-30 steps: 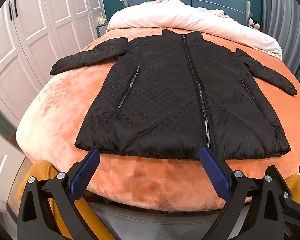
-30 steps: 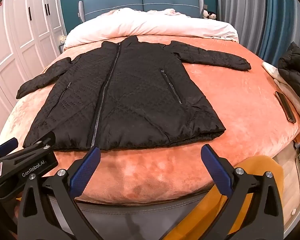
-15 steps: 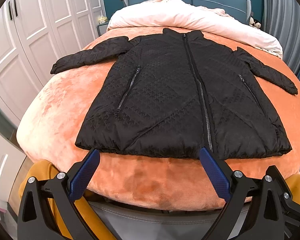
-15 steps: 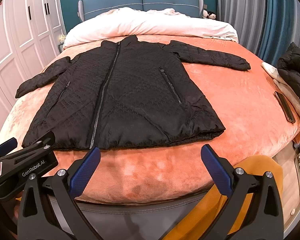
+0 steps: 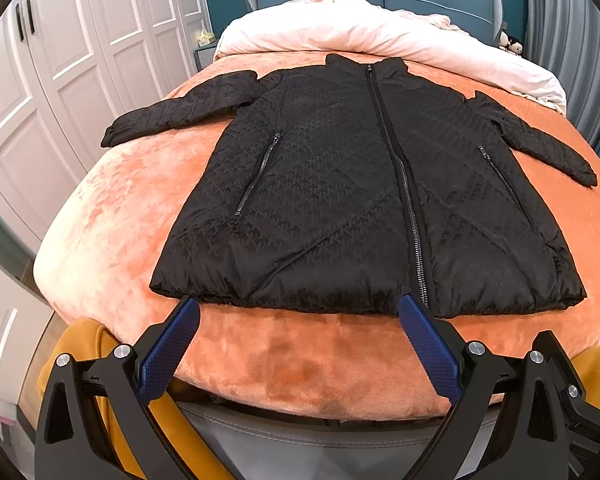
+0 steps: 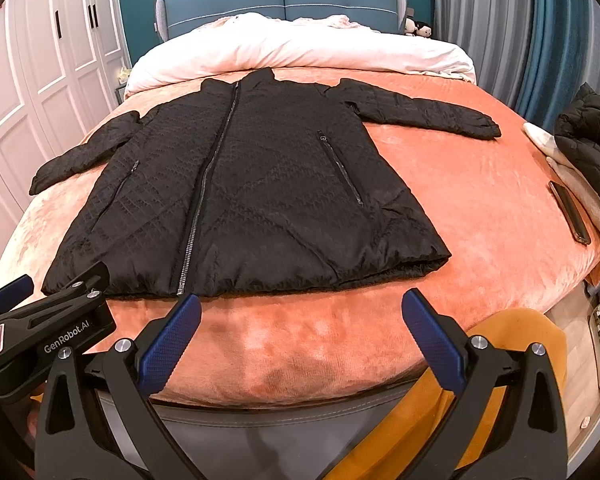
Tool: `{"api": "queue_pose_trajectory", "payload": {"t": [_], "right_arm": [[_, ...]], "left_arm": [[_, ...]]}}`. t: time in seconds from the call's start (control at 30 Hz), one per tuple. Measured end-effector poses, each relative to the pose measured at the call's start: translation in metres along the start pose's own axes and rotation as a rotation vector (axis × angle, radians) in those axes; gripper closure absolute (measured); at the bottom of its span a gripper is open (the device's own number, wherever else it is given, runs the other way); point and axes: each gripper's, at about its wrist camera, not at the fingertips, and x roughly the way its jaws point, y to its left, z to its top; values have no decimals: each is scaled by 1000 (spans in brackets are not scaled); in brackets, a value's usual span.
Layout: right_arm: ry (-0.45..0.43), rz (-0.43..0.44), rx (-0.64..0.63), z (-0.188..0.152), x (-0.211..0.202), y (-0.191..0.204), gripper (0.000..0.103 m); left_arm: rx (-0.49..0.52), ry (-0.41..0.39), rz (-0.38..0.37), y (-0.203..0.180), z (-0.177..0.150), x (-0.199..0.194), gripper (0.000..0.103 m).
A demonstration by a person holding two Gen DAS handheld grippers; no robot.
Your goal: Fold large clothes
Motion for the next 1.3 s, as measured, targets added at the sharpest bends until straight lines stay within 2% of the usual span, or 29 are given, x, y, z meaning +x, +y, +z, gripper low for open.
{"api": "queue_pose_trajectory", "payload": {"t": [1.3], "right_arm": [[14,-3,3,-7,5,-2,5]], "left_arm": [[2,3,0,0,-3,3,6]]}}
